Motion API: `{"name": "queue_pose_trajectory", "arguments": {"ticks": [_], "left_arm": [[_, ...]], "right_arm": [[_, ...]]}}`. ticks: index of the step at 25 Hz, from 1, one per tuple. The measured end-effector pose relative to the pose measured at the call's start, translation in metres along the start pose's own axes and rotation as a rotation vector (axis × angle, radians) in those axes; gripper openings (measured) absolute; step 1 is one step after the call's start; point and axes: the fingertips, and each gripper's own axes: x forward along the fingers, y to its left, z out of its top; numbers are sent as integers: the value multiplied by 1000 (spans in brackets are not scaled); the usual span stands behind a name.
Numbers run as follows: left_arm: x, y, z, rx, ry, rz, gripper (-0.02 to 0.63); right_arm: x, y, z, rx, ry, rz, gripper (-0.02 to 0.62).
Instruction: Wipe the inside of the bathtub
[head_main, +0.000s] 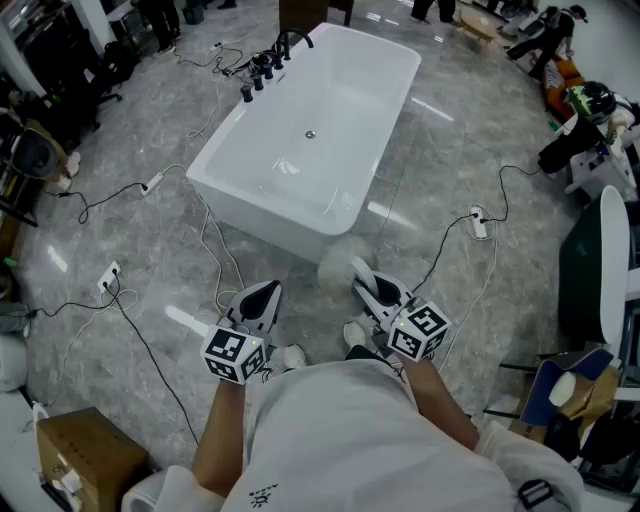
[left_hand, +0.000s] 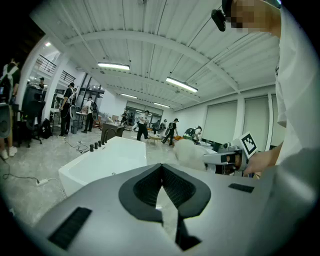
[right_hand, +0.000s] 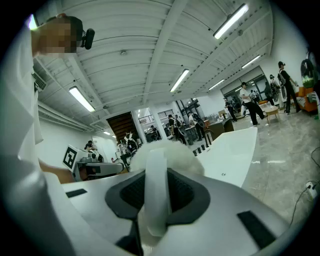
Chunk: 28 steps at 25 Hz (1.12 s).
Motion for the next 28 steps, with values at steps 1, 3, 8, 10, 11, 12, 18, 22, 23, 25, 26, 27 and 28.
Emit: {"name": "queue_pose_trajectory", "arguments": {"ticks": [1,3,8,10,11,12,18,22,23,25,26,27,28], "left_arm": [[-1,2,1,-1,-4,4,11],[-4,7,2,-2,-11,11,11],[-5,14,1,4,-14,12,11],[-6,15,1,3,-15,14,11],[-7,15,1,2,-15,15,11],[-7,16,0,1,-16,17,11],[-9,18,0,-5,-18,15,11],[-12,19,-3,-3,-18,1,11],[-13,20,-3,-2,-19,-2,11],[-18,22,-3,-3,-22,-7,11],[-20,23,-3,-2,-23,-9,11],[-23,24,-3,-2,-25,-13,11],[-25,25,-4,-1,-26,-17,11]], "right_arm": [[2,1,0,-3,1,1,94],[6,2,0,-13,2,3,94],[13,4,0,-26,1,2,94],[14,6,-1,-28,3,6,94],[15,6,0,-28,4,6,94],[15,6,0,-28,3,7,94],[17,4,4,-19,-6,-4,95],[18,8,1,-21,-7,-16,94],[18,10,1,-18,-8,-19,95],[18,14,1,-12,-13,-22,95],[18,17,1,-11,-16,-26,95],[18,19,2,-11,-18,-31,95],[19,22,2,-12,-20,-37,95]]}}
